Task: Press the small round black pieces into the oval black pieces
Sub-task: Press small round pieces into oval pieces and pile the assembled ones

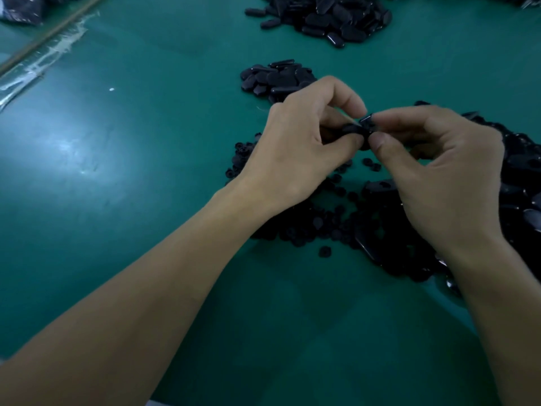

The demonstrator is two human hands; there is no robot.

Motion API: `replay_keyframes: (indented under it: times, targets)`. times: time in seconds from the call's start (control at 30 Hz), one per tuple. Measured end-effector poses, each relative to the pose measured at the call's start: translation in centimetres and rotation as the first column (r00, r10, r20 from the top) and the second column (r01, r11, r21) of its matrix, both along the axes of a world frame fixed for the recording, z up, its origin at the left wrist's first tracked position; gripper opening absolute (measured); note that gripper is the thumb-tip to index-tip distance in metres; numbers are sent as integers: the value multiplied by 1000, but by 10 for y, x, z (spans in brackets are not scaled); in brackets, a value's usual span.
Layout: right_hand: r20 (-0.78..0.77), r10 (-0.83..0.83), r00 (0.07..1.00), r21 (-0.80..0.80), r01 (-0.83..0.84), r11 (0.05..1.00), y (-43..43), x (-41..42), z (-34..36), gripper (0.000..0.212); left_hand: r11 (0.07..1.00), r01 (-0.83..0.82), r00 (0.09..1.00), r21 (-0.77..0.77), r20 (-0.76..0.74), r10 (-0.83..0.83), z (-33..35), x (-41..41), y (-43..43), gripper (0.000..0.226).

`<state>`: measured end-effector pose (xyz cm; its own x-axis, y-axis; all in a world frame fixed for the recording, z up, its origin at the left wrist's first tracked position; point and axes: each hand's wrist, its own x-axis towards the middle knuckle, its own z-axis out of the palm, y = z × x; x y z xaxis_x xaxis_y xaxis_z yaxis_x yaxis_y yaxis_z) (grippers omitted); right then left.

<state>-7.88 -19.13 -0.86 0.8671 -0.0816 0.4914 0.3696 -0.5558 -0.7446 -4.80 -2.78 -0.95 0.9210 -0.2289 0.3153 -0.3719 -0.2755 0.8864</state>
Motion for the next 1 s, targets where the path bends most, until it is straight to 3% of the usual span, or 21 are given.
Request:
replay_keyframes:
  times: [0.3, 0.43, 1.0]
  targets:
    - [-98, 164, 982, 171, -146, 974, -4, 2, 2, 21, 993, 38, 997, -108, -60, -45, 4, 2, 6, 22]
    - [-119, 161, 980, 206, -134, 969, -4, 1, 3, 17, 986, 19, 994, -169, -104, -37, 3, 2, 7, 25]
    - [-131, 62, 989, 161, -41, 986, -3, -3, 12, 13, 990, 44, 994, -138, -97, -58, 5, -2, 4, 25]
